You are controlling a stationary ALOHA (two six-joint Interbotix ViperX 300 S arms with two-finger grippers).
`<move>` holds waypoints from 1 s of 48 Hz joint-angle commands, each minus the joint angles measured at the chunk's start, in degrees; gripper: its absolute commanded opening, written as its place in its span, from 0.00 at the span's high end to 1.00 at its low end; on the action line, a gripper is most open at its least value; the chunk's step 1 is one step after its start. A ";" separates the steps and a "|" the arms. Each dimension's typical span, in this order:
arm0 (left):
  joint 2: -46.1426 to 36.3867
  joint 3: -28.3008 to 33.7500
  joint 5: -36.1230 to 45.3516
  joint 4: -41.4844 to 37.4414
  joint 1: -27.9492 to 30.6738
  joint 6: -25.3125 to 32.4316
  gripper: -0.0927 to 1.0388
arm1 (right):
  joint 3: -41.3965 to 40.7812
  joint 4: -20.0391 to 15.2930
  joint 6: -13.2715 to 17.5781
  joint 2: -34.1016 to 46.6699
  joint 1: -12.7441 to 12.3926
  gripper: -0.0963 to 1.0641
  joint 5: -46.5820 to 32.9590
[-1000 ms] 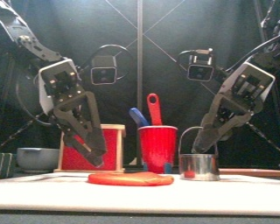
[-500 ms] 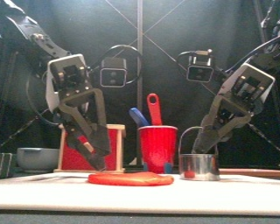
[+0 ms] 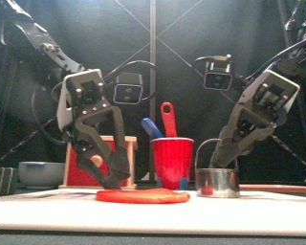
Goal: Get the cutter from the drawer then cut the dough then place the extra dough in the bowl
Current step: Place the extra dough in the bowl
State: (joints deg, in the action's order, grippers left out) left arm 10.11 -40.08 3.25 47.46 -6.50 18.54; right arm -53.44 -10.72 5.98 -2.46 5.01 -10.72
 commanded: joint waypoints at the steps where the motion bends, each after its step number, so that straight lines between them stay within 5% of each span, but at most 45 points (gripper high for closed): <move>1: 1.14 -0.09 0.44 0.00 0.53 0.00 0.10 | 1.05 0.00 0.09 -0.97 0.09 0.23 0.35; 12: -0.18 -0.97 0.09 -3.78 0.97 0.18 0.10 | 1.41 0.00 0.09 -0.44 0.09 0.23 0.62; 37: -2.99 2.64 0.88 -29.53 2.72 0.18 0.10 | 1.85 0.00 0.09 0.00 0.09 0.23 1.41; 48: -0.35 5.36 2.72 -30.23 2.64 0.09 0.10 | 1.76 -0.18 0.09 0.00 0.18 0.23 1.41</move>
State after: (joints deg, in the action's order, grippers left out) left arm 10.11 -36.47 5.71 17.40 -3.87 18.63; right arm -52.29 -10.81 5.89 -1.58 5.10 -9.14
